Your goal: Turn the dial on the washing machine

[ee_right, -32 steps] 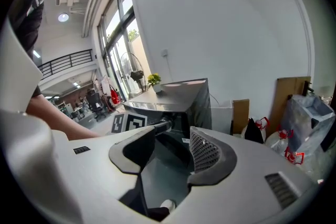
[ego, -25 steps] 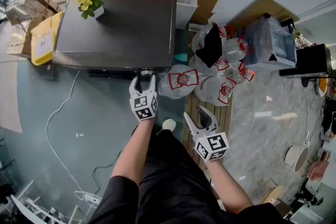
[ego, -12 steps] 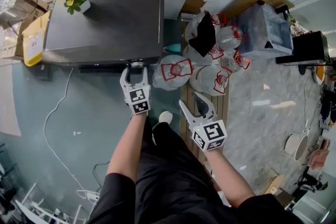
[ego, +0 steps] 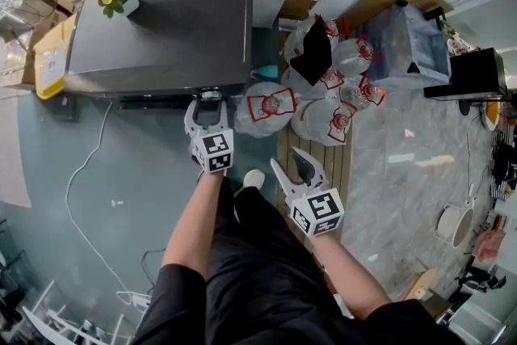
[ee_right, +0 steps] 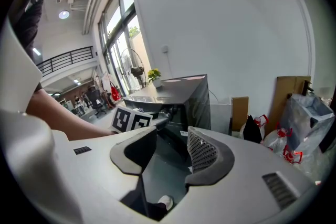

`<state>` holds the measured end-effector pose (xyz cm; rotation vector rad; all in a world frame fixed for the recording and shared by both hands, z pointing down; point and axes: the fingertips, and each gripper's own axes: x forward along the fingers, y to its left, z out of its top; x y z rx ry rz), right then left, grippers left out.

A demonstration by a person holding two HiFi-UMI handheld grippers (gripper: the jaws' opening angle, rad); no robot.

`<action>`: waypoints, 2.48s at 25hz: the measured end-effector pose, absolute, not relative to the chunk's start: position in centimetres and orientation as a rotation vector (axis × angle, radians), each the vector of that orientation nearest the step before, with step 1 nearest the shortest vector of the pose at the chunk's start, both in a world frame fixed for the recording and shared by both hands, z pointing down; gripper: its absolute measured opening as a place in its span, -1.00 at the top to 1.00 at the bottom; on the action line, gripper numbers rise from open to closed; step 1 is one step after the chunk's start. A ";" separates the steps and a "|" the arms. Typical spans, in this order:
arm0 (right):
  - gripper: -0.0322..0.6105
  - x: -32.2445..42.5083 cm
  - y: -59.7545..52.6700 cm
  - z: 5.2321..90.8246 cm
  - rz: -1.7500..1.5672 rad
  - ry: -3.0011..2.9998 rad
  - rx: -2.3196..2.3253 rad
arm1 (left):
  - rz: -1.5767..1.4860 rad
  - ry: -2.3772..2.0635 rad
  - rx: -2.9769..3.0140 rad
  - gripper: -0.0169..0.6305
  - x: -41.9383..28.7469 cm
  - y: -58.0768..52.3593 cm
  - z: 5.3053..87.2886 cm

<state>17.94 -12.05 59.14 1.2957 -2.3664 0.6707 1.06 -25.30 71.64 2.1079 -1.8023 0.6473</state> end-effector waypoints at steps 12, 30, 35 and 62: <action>0.35 19.1 -11.6 59.6 0.589 -2.332 1.272 | 0.248 -1.719 1.978 0.09 0.8 -26.1 70.9; 0.35 19.7 -11.6 60.2 0.639 -2.312 1.289 | 0.071 -1.668 1.754 0.13 0.3 -26.0 72.4; 0.36 19.9 -11.7 60.3 0.656 -2.304 1.301 | 0.129 -1.675 1.781 0.13 0.3 -26.0 72.5; 0.39 21.0 -12.1 60.1 0.716 -2.305 1.341 | 0.471 -1.728 1.905 0.14 0.5 -25.8 72.6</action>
